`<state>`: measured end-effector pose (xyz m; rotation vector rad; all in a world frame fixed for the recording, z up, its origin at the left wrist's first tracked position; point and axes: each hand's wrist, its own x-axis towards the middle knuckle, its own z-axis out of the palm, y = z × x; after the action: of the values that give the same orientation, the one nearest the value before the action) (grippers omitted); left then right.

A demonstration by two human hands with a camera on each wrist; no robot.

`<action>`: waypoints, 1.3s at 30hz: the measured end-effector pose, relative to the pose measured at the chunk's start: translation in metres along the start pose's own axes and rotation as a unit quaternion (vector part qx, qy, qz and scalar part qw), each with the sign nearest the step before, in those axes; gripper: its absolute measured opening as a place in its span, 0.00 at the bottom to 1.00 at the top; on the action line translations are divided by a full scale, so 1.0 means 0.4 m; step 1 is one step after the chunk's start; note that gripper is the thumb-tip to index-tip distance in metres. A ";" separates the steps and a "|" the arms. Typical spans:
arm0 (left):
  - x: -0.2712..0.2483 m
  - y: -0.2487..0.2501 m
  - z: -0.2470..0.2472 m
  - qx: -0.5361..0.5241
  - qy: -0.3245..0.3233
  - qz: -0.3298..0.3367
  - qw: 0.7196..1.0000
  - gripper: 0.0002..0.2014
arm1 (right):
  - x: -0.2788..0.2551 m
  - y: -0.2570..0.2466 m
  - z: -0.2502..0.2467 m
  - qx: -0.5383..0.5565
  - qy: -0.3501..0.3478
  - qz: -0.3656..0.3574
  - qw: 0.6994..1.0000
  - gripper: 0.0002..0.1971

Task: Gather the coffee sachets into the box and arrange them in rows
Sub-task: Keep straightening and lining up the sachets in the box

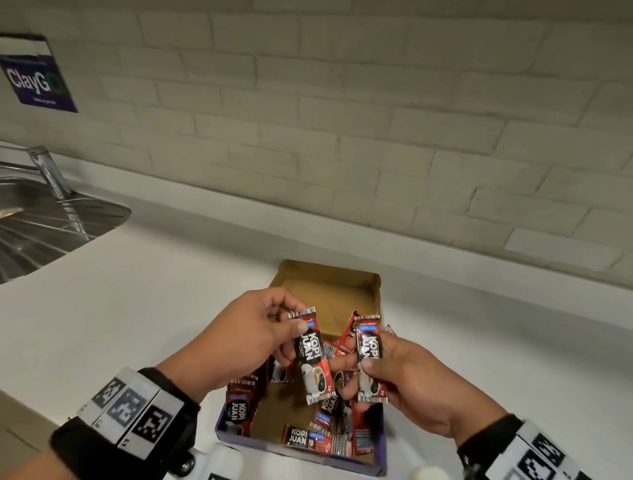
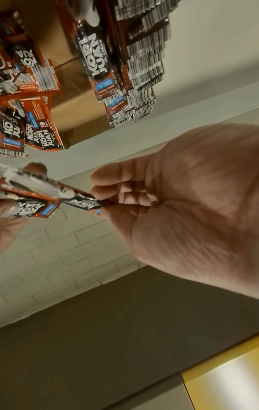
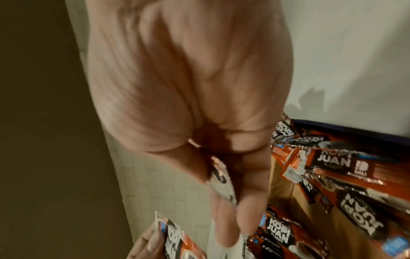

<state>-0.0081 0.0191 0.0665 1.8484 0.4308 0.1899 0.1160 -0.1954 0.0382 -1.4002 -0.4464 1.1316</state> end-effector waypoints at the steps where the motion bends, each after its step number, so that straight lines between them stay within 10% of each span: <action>1: 0.001 0.000 -0.002 0.001 0.005 -0.001 1.000 0.05 | -0.002 -0.001 0.005 -0.030 0.013 -0.003 0.999 0.15; 11: -0.010 0.003 0.031 -0.006 -0.032 -0.014 0.999 0.05 | 0.037 0.002 0.046 -0.376 0.082 -0.028 0.923 0.14; 18: -0.044 -0.018 0.024 0.123 -0.056 -0.008 0.991 0.05 | 0.073 0.027 0.069 -0.400 0.061 -0.024 0.914 0.22; 27: -0.028 0.017 -0.117 0.420 -0.031 0.007 0.907 0.06 | 0.127 0.052 0.062 -0.358 -0.018 -0.049 0.932 0.12; 33: 0.064 0.012 -0.116 0.453 -0.050 0.011 0.890 0.08 | 0.202 0.084 0.068 -0.499 0.012 0.011 0.867 0.16; 39: 0.156 -0.026 -0.018 0.581 -0.142 0.019 0.801 0.06 | 0.231 0.060 0.127 -0.577 -0.014 0.061 0.814 0.12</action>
<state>0.0449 0.0522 0.0537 3.0370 0.3019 -0.4427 0.1074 -0.0977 -0.0068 -2.4810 -1.2082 0.9747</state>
